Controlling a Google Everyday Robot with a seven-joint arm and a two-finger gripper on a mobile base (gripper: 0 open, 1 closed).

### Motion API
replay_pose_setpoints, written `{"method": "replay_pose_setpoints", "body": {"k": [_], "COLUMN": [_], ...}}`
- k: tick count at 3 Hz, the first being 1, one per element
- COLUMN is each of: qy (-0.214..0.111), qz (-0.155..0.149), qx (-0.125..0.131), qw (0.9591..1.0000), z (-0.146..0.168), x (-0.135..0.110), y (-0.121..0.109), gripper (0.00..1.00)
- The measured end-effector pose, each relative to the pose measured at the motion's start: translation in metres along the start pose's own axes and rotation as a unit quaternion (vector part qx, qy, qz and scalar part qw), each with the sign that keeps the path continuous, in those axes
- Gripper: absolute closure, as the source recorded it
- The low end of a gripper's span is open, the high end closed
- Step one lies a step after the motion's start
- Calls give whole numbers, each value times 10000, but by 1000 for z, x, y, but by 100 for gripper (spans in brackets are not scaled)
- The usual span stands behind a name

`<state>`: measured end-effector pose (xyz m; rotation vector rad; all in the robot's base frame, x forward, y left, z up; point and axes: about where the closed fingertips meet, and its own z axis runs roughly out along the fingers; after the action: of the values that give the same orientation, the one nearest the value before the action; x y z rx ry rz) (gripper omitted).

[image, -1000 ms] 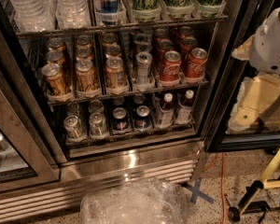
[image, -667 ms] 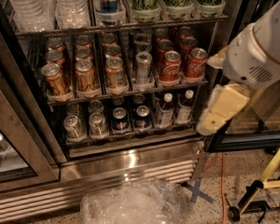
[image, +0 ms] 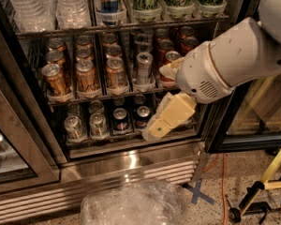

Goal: Pick 7up can from bottom shelf of fridge

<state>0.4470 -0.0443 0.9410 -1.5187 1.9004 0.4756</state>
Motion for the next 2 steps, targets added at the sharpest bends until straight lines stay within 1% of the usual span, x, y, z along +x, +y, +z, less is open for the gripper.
{"method": "replay_pose_setpoints", "body": {"k": [1, 2], "qy": [-183, -181], "qz": [55, 21], "qx": [-43, -24], "qw": [9998, 9998], "z": [-1, 8], "x": [-13, -21], "y": [4, 6], "gripper": [0, 0]}}
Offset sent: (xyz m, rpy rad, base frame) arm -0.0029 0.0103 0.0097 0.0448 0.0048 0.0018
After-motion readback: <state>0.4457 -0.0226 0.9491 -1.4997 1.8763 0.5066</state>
